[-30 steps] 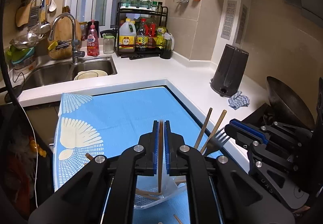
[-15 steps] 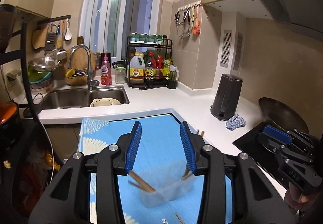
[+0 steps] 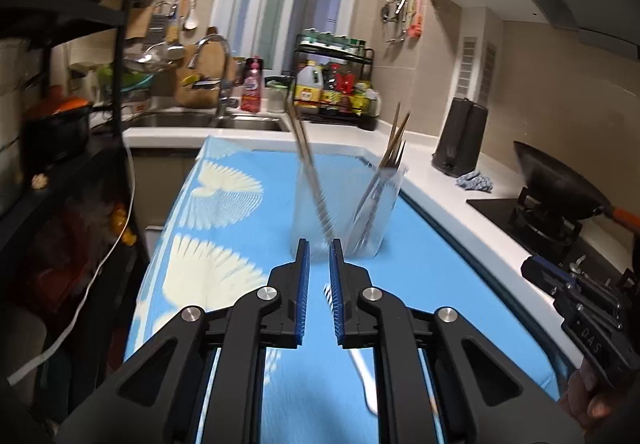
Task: Organize utensils
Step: 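Move both open tools back toward the white spoon and the last wooden chopstick, then grasp the white spoon with the left tool while the right tool grasps the wooden chopstick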
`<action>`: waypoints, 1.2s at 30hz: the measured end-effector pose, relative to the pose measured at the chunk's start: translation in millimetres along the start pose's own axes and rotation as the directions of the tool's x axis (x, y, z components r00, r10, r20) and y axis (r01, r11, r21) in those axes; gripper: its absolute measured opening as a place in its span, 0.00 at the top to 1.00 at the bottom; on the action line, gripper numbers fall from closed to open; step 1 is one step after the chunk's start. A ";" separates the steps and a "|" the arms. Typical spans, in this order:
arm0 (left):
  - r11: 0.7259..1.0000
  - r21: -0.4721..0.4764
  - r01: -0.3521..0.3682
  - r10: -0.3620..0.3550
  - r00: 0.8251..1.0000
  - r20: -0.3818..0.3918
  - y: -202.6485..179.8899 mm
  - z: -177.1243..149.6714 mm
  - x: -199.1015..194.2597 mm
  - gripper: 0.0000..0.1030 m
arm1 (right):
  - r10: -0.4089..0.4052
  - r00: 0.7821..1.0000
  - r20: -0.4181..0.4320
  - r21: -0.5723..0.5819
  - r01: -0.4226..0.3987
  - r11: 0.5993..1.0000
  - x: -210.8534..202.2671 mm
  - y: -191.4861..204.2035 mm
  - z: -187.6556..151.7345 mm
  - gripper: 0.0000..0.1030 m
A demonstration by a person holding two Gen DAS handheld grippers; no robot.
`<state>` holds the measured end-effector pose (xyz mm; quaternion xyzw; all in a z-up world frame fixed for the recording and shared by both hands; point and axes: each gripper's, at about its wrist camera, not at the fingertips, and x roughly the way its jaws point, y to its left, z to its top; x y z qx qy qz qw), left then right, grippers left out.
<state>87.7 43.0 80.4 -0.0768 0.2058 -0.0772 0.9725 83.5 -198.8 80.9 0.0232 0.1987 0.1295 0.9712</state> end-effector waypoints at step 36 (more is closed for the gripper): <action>0.993 -0.099 -0.063 0.030 0.952 -0.304 -47.9 -108.5 54.7 0.76 | -0.046 0.960 -0.277 -0.003 0.047 0.999 32.8 -2.1 -105.2 0.94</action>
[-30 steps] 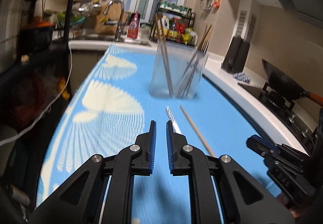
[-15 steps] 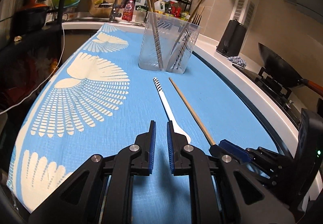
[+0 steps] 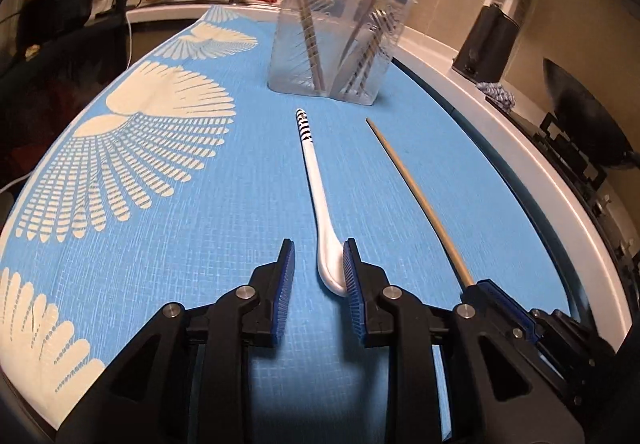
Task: Organize utensils
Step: 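Grasp the white spoon with the left tool while the right tool grasps the wooden chopstick, then lift the spoon and the chopstick off the cloth with both tools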
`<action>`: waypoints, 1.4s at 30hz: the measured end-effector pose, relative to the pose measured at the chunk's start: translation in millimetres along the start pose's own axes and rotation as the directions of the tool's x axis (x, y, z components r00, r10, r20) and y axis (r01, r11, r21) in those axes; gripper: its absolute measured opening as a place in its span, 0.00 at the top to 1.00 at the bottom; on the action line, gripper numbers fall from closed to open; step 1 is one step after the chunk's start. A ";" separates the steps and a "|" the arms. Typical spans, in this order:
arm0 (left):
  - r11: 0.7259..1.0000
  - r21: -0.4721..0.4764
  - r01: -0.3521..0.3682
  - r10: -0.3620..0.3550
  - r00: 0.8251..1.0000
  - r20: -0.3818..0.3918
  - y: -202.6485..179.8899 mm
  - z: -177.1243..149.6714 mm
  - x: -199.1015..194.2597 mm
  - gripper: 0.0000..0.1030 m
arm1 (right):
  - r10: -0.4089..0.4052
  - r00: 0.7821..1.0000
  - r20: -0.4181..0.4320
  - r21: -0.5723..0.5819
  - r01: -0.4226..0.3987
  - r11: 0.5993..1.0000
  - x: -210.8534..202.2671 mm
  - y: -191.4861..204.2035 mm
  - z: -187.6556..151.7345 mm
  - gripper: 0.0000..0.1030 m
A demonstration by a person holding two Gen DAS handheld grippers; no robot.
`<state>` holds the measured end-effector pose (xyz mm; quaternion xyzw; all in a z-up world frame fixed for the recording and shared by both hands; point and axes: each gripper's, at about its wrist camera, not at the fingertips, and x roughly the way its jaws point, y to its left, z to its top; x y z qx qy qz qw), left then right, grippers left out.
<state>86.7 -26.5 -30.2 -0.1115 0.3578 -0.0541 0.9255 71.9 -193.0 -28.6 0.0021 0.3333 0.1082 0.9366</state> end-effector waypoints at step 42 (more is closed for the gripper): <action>0.989 0.125 -0.074 0.050 0.982 0.183 43.4 -22.5 -27.4 0.90 | -0.007 1.000 0.003 -0.002 0.007 1.000 4.0 -2.5 -0.4 0.93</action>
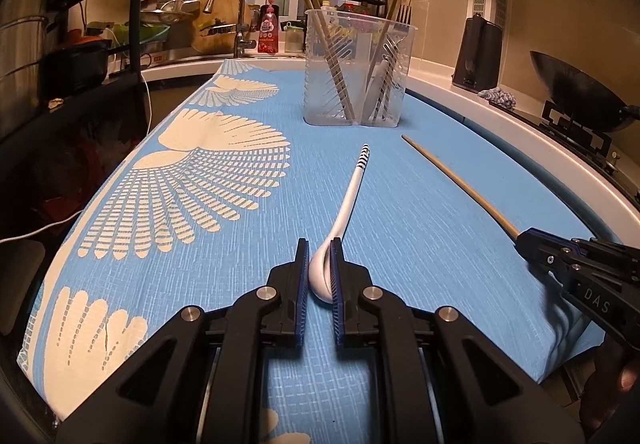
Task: Organize utensils
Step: 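Lift the spoon and the chopstick off the cloth with both tools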
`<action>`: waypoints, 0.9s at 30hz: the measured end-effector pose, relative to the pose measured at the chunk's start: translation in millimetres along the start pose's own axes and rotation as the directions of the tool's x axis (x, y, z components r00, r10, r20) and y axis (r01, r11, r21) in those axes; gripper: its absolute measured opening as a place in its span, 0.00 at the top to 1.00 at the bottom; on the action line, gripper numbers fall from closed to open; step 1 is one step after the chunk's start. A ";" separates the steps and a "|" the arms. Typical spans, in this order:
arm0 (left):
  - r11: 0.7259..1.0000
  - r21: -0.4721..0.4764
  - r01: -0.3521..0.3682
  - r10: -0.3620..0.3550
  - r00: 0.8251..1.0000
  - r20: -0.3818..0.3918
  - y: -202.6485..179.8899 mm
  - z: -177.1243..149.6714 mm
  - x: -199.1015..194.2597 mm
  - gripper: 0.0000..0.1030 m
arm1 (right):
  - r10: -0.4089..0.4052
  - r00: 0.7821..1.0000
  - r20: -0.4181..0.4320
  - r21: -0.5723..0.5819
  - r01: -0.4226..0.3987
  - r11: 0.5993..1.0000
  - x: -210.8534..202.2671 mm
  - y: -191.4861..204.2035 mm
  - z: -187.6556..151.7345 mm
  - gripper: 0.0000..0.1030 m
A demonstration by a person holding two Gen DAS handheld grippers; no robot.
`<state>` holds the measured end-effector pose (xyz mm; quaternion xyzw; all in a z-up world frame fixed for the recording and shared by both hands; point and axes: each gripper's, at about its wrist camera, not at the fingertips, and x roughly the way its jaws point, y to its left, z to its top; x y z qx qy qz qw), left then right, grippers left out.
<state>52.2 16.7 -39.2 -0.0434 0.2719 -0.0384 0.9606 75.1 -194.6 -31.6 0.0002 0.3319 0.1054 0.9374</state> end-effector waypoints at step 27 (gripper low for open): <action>0.999 -0.029 0.037 -0.037 0.999 0.009 2.9 -2.0 -0.8 0.90 | -0.006 1.000 0.004 -0.015 0.006 1.000 -1.4 3.4 -0.1 0.93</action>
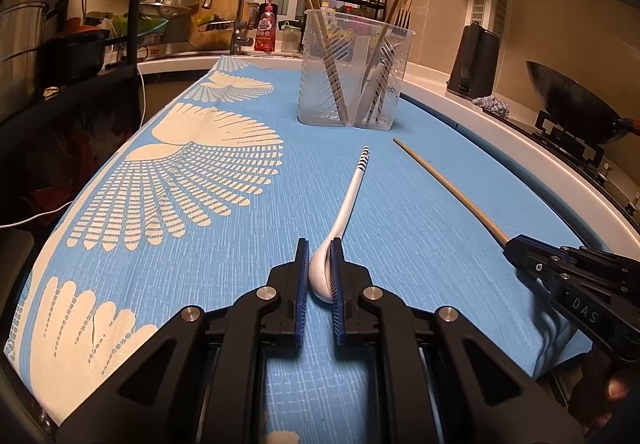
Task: Organize utensils
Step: 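Lift the spoon and the chopstick off the cloth with both tools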
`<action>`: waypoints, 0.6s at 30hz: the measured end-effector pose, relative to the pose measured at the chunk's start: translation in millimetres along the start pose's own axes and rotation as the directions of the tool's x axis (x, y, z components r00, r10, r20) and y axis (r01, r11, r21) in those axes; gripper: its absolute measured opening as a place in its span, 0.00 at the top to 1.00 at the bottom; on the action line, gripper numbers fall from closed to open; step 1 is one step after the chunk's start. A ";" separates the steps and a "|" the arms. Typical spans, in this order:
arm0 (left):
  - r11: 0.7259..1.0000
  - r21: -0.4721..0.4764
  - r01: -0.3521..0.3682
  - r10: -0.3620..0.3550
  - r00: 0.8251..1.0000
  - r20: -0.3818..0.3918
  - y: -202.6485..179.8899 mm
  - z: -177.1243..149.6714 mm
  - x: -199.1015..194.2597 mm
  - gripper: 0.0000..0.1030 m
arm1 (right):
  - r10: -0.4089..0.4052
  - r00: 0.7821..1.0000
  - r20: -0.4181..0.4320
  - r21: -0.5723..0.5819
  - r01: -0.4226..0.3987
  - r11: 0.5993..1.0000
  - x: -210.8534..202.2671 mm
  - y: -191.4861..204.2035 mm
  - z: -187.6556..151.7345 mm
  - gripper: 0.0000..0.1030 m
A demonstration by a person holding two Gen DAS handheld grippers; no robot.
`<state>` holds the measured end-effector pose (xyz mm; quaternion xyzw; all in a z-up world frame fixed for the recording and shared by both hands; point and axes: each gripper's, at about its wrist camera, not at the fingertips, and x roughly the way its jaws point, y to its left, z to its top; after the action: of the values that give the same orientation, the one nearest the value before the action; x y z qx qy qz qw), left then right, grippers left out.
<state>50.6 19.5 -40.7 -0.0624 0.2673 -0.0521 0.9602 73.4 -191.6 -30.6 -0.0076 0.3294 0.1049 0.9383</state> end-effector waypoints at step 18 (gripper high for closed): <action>0.999 0.031 -0.010 0.009 1.000 0.018 -6.8 -2.7 -2.4 0.86 | -0.005 1.000 0.004 -0.006 0.005 1.000 -1.1 1.6 -0.4 0.93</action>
<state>46.7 12.9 -40.8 -0.0465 0.2582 -0.0512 0.9636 72.0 -190.3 -30.1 -0.0107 0.3273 0.1037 0.9392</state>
